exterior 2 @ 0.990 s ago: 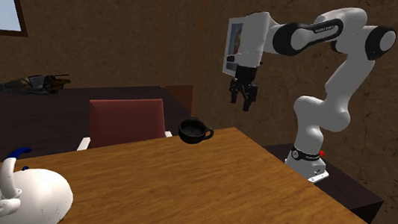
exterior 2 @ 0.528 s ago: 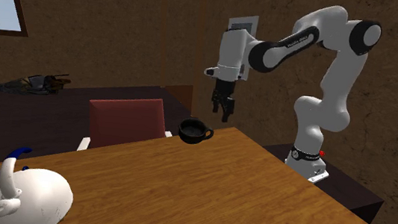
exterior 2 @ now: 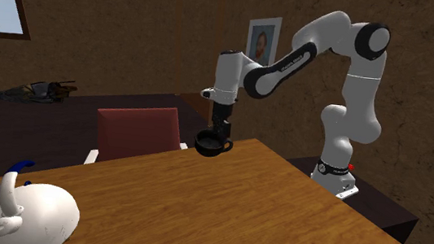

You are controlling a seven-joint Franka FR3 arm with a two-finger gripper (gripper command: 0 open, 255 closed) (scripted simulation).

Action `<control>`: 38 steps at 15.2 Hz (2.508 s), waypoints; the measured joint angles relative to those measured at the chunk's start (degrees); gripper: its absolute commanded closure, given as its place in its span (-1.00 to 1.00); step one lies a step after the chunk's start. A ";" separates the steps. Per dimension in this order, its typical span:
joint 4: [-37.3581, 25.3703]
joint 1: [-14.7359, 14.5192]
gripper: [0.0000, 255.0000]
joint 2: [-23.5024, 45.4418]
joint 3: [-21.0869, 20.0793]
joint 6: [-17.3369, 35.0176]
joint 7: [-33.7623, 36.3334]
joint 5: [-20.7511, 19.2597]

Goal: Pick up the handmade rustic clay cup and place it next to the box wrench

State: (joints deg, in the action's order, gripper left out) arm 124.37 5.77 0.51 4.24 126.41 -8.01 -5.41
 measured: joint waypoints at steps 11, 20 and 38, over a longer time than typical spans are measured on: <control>1.13 0.36 -1.00 5.05 0.32 6.19 0.16 -0.38; 1.12 0.36 1.00 5.06 0.33 6.27 0.16 -0.39; -3.10 0.24 1.00 0.49 0.23 -2.58 -0.48 -0.15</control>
State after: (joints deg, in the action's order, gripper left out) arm 121.28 6.01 1.00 4.47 123.84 -8.50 -5.56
